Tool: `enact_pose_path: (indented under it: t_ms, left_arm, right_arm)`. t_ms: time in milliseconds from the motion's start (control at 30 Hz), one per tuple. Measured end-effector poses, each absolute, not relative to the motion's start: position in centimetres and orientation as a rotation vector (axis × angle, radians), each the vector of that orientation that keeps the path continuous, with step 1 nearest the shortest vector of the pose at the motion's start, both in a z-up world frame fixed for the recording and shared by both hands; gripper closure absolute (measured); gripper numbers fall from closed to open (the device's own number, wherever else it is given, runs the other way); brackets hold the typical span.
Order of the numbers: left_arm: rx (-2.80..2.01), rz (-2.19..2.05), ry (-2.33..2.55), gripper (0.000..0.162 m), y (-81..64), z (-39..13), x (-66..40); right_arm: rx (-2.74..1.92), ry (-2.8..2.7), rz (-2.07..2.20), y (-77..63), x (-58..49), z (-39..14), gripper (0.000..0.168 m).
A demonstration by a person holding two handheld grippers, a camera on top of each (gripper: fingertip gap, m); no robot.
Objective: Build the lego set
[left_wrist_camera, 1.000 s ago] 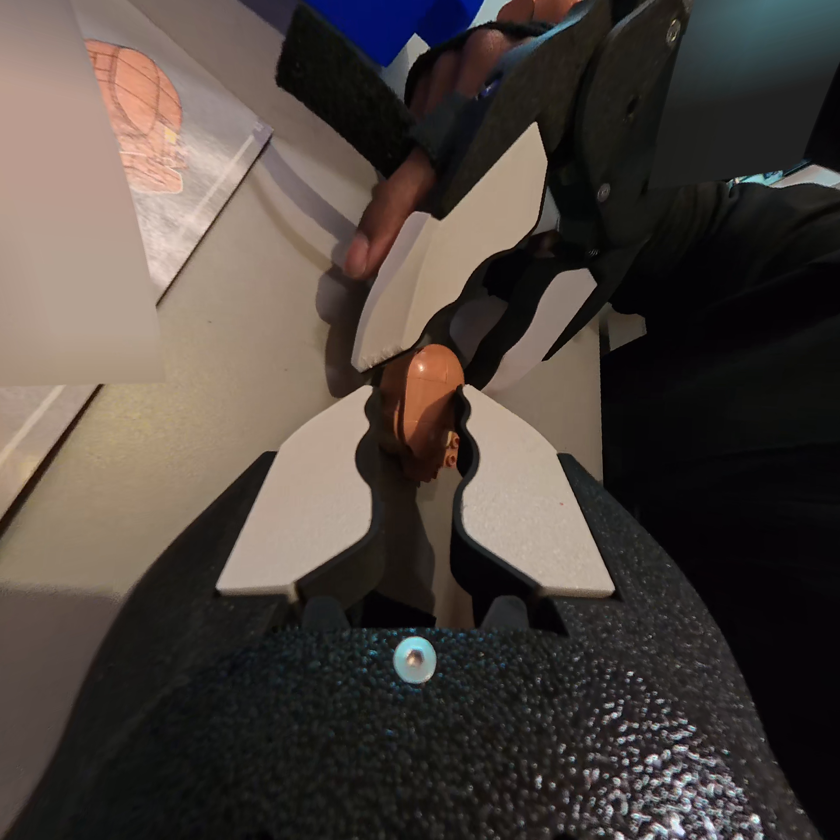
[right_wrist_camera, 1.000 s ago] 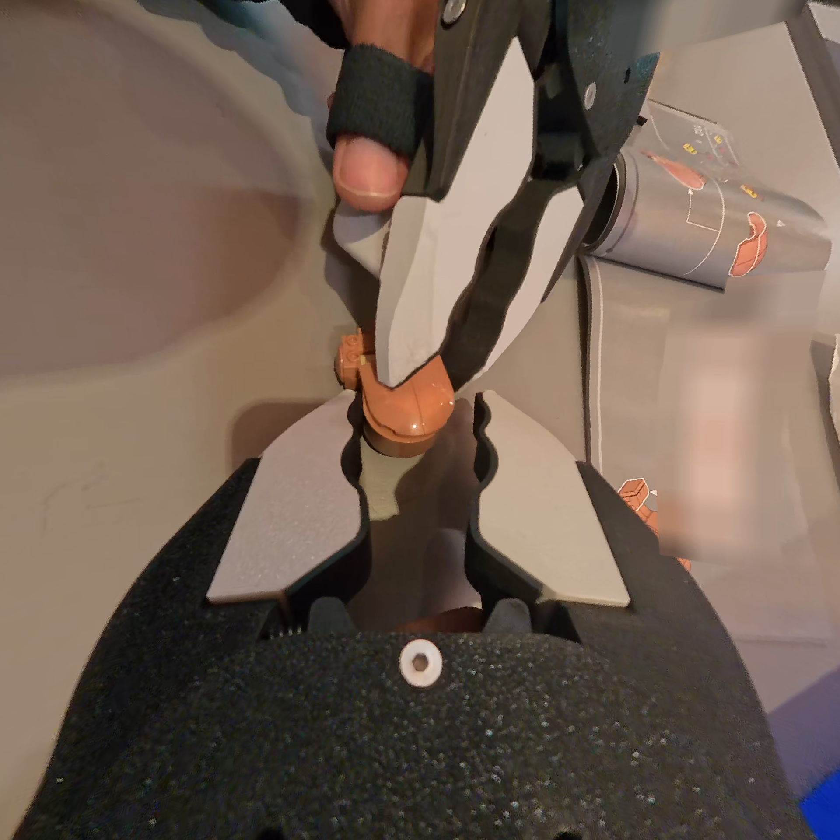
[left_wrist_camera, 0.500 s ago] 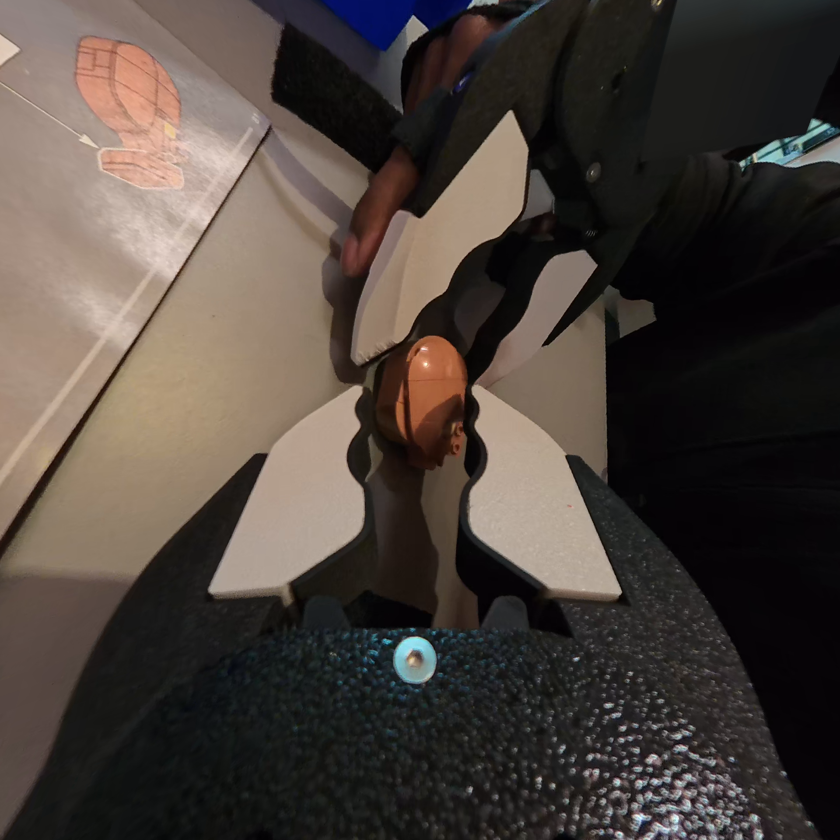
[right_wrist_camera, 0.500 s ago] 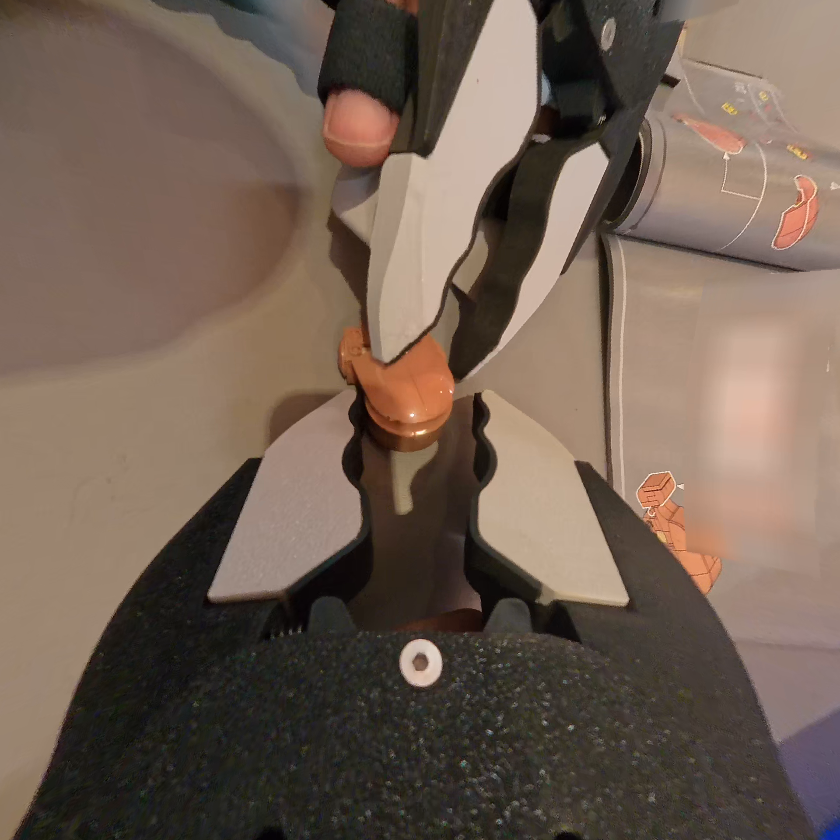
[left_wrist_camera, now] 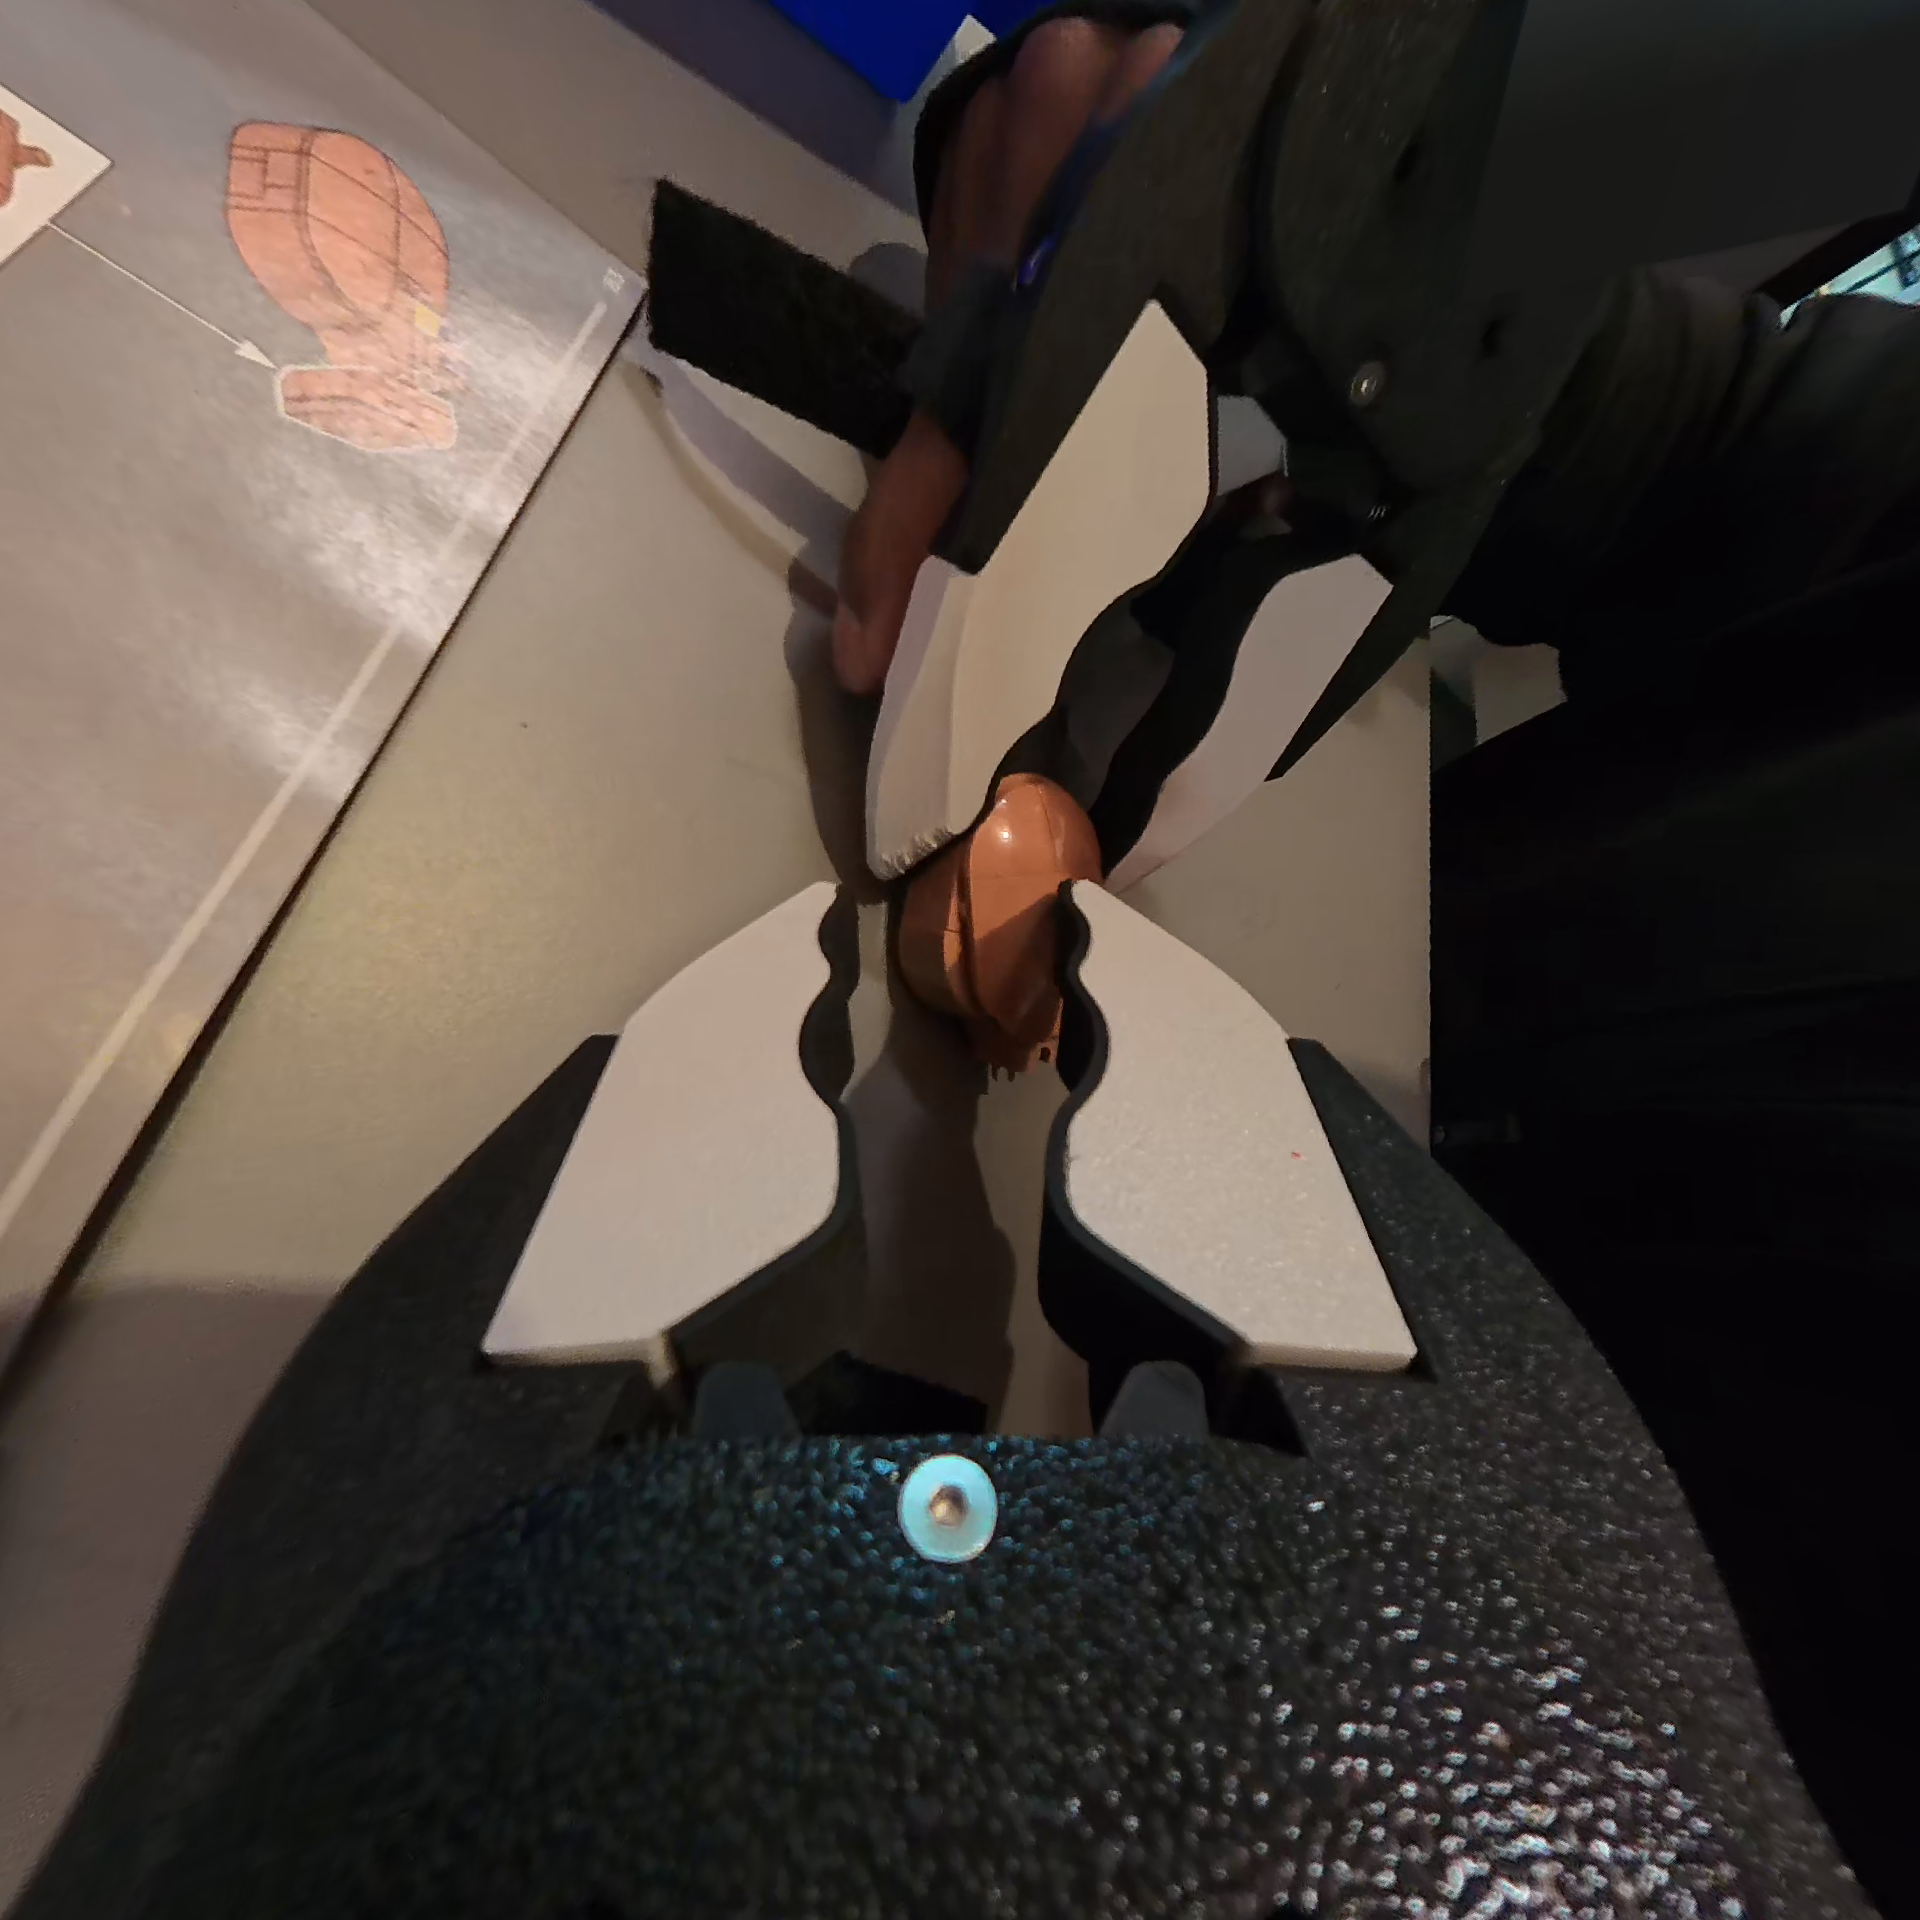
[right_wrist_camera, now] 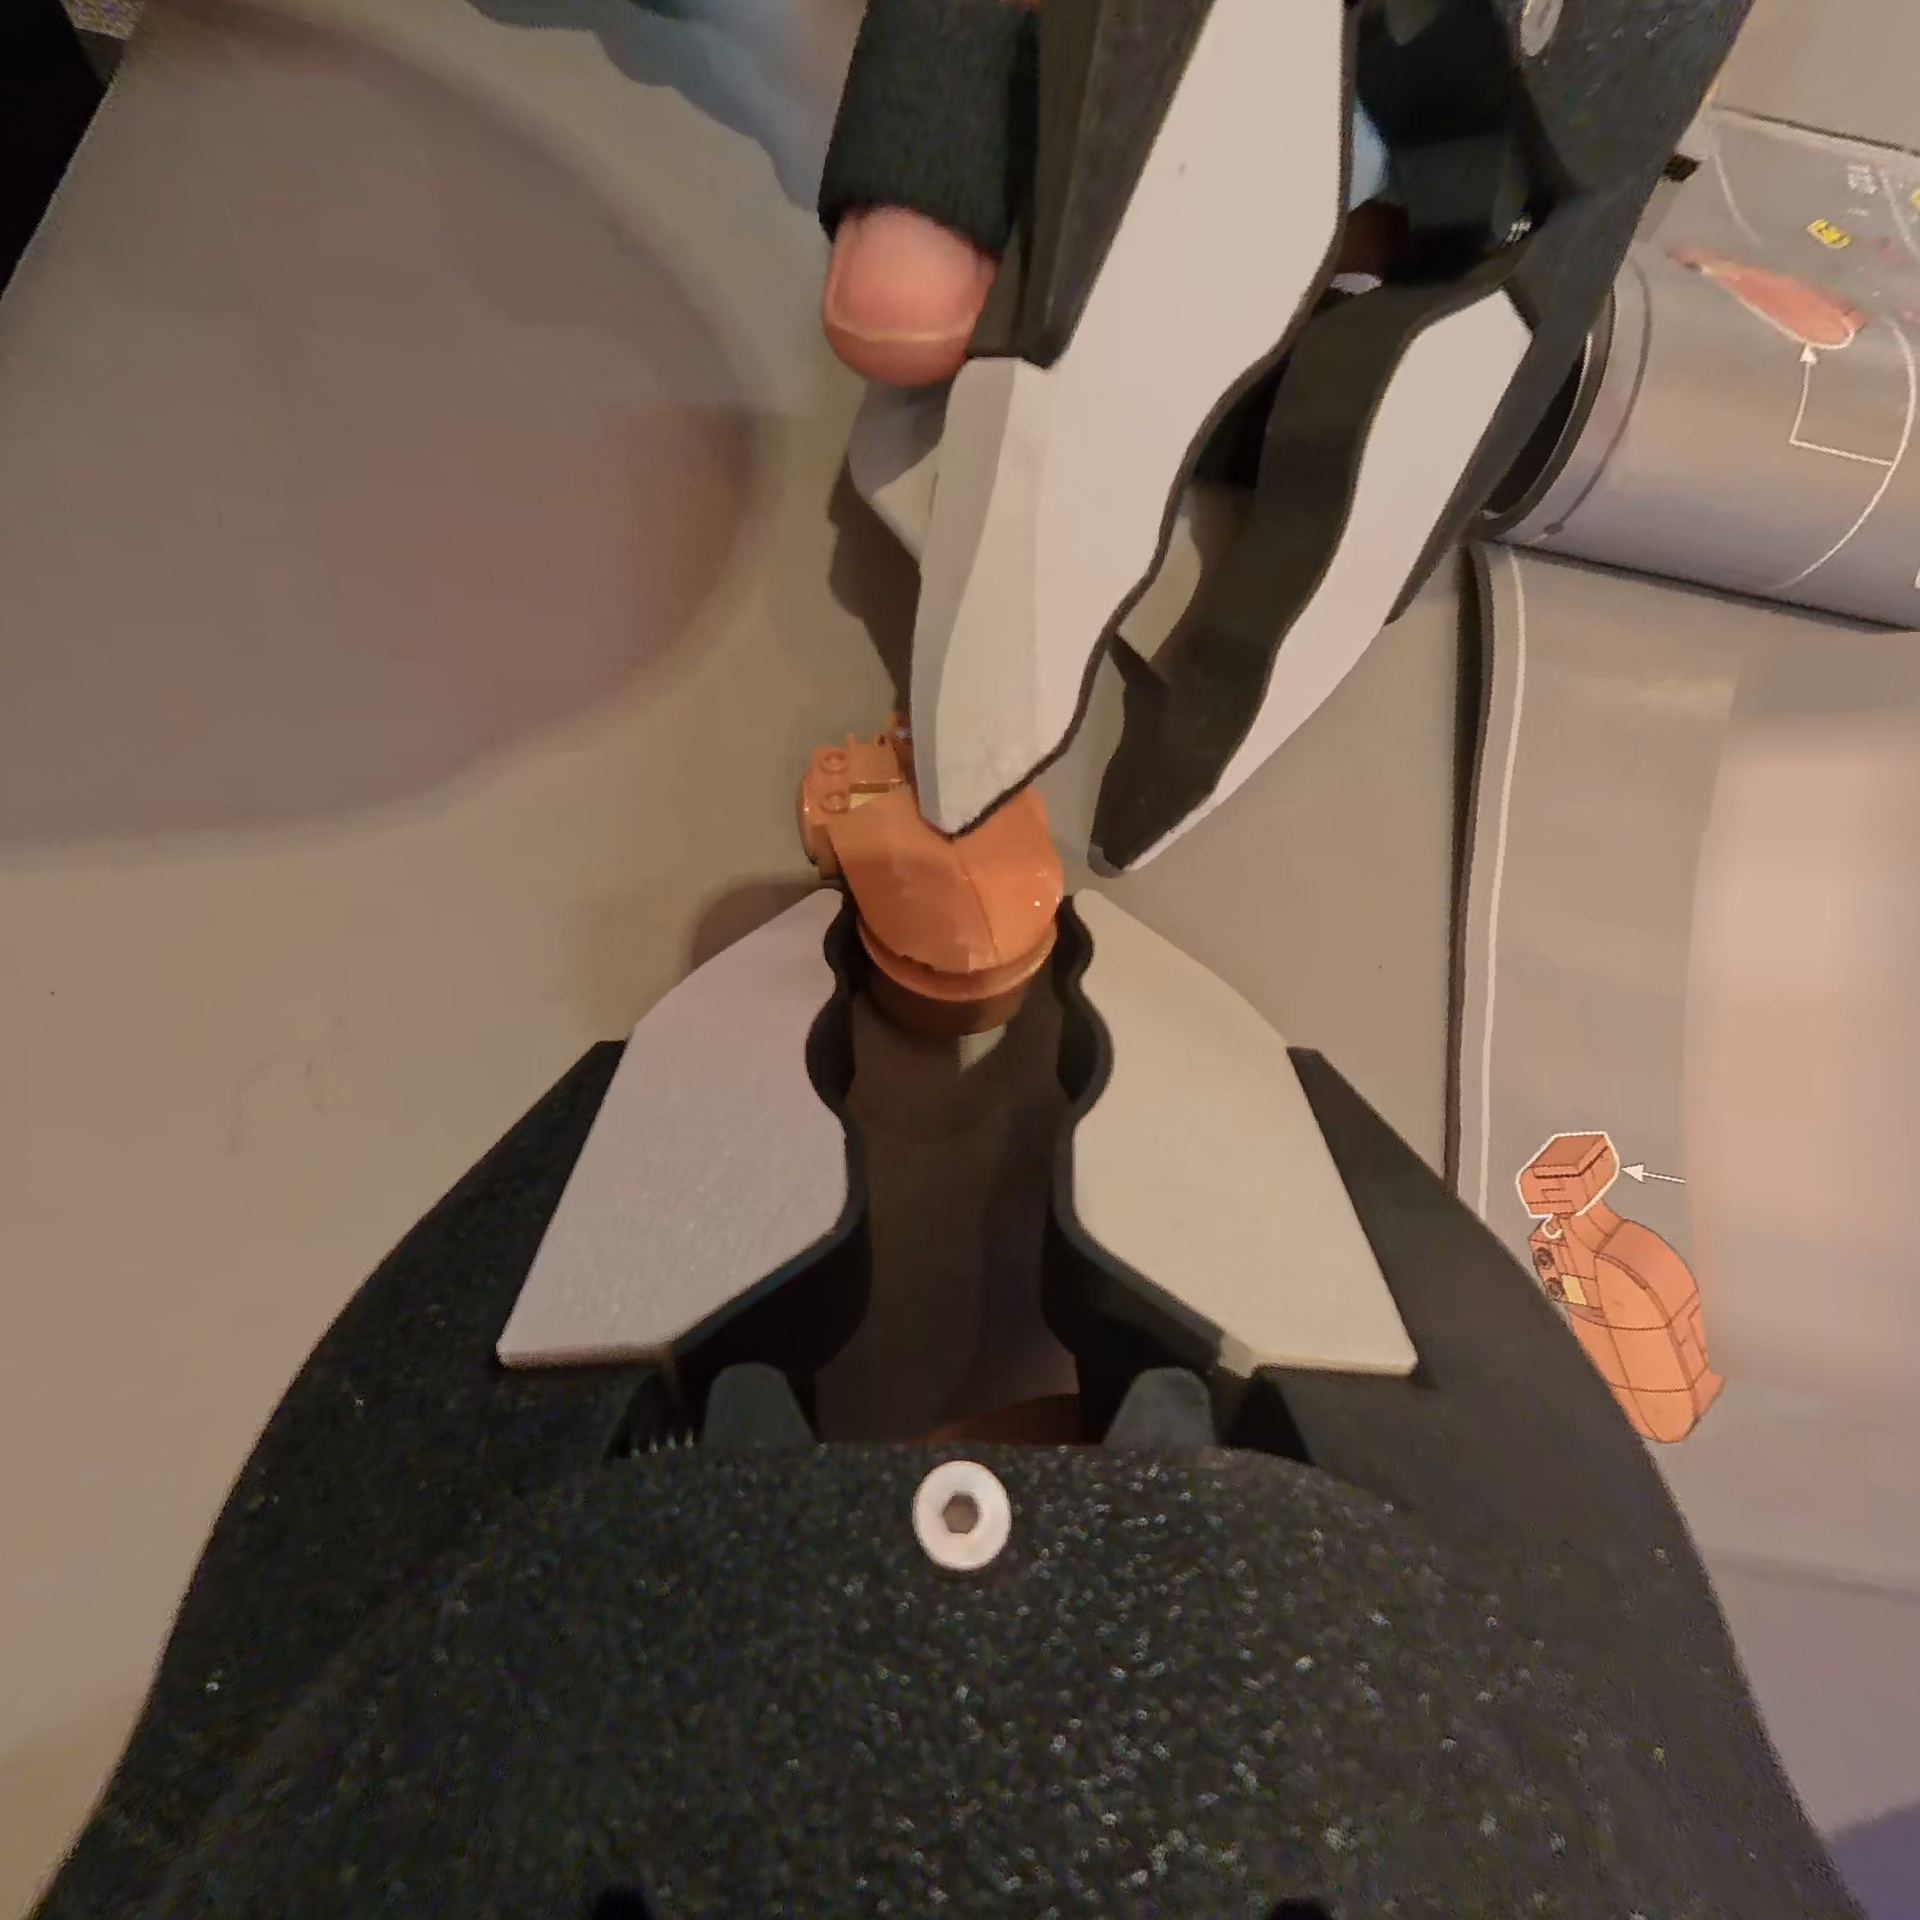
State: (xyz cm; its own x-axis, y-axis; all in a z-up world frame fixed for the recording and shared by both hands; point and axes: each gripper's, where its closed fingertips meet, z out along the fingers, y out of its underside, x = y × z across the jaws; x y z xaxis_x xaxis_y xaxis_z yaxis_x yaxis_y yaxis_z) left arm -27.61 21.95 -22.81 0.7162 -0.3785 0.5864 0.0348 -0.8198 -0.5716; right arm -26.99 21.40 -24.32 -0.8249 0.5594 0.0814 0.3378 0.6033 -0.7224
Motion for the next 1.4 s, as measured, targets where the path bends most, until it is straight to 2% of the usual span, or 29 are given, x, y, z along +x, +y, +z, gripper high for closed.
enact_pose_path:
  t_ms: [367,567,767,1033,1300,1400]
  left_arm:
    - [-2.370,-0.928,0.387,0.127,21.9,-22.7,-27.1]
    - [-2.353,-0.921,0.457,0.126,21.8,-22.5,-26.7]
    - [-2.359,-0.798,0.476,0.125,21.0,-21.1,-27.8]
    - [-2.447,-0.648,0.599,0.120,20.5,-22.8,-27.0]
    - [-2.428,-0.592,0.638,0.126,20.9,-22.7,-27.0]
    - [-2.418,-0.580,0.660,0.127,20.7,-22.3,-26.9]
  right_arm:
    - [-0.698,-2.567,1.070,21.2,-26.6,-24.4,0.132]
    - [-0.677,-2.568,1.071,21.1,-26.4,-24.4,0.122]
    - [-0.697,-2.559,1.071,21.3,-26.5,-24.4,0.124]
    - [-0.718,-2.584,1.076,21.2,-26.5,-24.5,0.129]
    - [-0.711,-2.596,1.083,21.2,-26.3,-24.5,0.132]
    - [-0.712,-2.602,1.079,21.4,-26.1,-24.6,0.126]
